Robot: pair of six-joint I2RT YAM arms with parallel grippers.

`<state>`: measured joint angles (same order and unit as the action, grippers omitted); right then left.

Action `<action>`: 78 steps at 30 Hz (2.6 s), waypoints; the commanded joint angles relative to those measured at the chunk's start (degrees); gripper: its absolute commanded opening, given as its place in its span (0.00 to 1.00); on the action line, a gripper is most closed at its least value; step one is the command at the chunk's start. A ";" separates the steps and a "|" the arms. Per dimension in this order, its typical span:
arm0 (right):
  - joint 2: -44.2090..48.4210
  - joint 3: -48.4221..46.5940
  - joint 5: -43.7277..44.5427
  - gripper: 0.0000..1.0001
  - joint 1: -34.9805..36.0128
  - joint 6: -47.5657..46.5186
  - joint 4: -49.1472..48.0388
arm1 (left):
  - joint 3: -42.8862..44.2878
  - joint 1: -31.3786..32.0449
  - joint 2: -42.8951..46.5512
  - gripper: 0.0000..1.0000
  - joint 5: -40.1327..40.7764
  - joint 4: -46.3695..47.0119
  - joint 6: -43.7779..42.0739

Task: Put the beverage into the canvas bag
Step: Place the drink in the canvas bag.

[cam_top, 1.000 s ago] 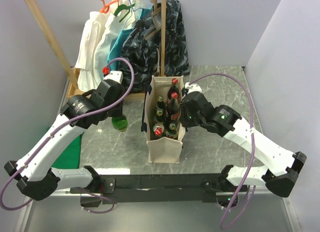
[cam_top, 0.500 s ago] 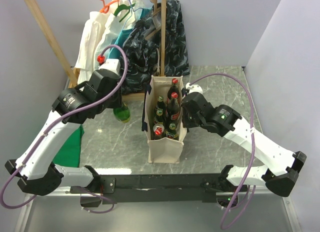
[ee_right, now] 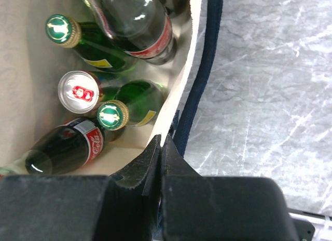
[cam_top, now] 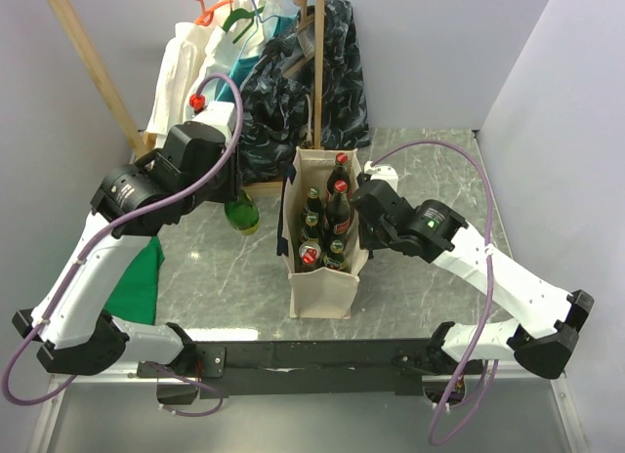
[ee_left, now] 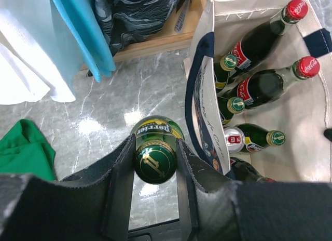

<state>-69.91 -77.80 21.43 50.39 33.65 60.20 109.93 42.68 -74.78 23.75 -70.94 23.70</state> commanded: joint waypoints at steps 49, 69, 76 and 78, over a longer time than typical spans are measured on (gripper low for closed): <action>0.83 0.54 3.62 0.00 0.50 3.53 -2.02 | 15.14 10.59 -4.58 0.01 -14.69 17.85 -8.76; 0.74 0.10 4.32 0.00 0.50 2.74 -2.55 | 17.25 11.64 -8.36 0.01 -18.21 23.12 -11.57; 0.74 0.46 4.23 0.00 0.50 2.65 -2.99 | 15.58 12.34 -9.33 0.01 -21.37 23.83 -11.14; 0.74 0.46 4.23 0.00 0.58 2.74 -3.08 | 14.62 12.87 -9.59 0.01 -21.55 24.09 -10.79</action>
<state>-70.43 -77.47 23.03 50.76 36.40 59.31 122.83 54.43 -85.54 4.82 -58.06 12.73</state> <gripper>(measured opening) 0.012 0.375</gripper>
